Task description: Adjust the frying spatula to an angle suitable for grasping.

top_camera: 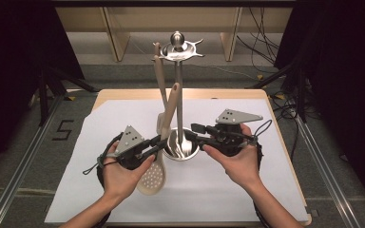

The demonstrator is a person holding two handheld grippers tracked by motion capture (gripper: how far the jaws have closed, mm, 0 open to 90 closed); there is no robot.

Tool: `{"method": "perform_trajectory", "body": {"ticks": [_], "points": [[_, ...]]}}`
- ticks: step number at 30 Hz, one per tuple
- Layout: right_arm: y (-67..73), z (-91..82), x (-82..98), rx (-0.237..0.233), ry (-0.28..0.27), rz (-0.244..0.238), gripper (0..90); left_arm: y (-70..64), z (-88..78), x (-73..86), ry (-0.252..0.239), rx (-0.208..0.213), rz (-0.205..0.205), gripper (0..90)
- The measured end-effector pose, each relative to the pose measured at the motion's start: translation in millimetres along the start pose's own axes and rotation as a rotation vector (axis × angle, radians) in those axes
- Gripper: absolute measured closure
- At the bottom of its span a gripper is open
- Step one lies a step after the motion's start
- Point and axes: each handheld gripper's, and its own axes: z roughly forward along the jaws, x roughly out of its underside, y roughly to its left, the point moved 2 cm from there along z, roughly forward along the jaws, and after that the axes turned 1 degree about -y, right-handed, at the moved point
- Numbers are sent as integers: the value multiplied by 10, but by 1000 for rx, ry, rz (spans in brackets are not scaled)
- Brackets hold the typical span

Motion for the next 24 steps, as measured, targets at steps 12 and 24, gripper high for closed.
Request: {"method": "perform_trajectory", "body": {"ticks": [12,24], "points": [[48,144,-160,25,-69,52,590,-148,199,2,38,30,33,774],[33,111,-180,-5,-86,98,765,-184,304,-14,58,80,70,763]]}}
